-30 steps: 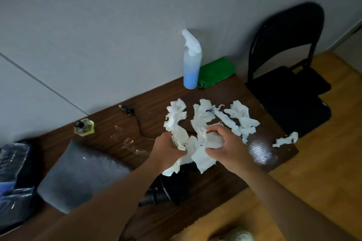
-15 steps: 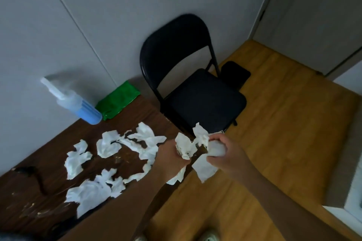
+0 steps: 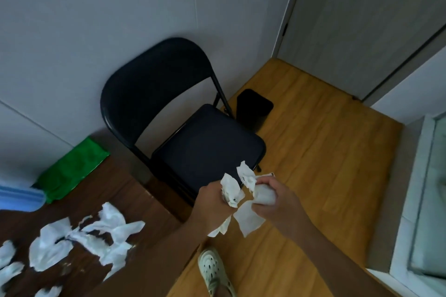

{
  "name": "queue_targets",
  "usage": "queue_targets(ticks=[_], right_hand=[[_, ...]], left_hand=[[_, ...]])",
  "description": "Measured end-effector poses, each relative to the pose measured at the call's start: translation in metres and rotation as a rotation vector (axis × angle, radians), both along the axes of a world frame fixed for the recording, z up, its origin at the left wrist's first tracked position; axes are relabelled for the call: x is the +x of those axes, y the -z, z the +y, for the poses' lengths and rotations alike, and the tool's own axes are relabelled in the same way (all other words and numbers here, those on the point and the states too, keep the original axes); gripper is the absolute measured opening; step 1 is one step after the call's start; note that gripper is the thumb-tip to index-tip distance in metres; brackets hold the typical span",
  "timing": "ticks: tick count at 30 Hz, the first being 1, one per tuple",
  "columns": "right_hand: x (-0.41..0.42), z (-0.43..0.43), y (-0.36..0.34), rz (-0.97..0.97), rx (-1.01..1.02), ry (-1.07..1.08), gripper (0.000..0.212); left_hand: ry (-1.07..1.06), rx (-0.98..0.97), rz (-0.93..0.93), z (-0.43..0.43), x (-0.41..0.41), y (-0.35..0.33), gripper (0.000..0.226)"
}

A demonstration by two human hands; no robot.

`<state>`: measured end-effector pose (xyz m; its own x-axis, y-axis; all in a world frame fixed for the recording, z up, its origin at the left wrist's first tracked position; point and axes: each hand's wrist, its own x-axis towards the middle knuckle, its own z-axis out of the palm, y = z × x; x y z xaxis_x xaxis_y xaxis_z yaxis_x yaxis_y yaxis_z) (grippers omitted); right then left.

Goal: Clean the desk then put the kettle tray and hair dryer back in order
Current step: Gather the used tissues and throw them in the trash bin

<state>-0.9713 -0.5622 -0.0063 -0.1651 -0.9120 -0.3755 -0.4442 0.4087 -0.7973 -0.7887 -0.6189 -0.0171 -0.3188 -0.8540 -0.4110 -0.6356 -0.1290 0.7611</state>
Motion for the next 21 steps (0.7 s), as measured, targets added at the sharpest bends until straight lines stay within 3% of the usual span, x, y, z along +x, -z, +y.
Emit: queue_targets(ticks=[10,21], right_hand=[[-0.068,-0.113,0.029,-0.024,0.026,0.022,0.051],[-0.21,-0.19,0.043,-0.062,0.084,0.055,0.045]], left_hand=[[-0.025,0.036,-0.056,-0.114,-0.061,0.024,0.026],[-0.125,0.134,-0.101,-0.198,-0.187,0.037,0.006]])
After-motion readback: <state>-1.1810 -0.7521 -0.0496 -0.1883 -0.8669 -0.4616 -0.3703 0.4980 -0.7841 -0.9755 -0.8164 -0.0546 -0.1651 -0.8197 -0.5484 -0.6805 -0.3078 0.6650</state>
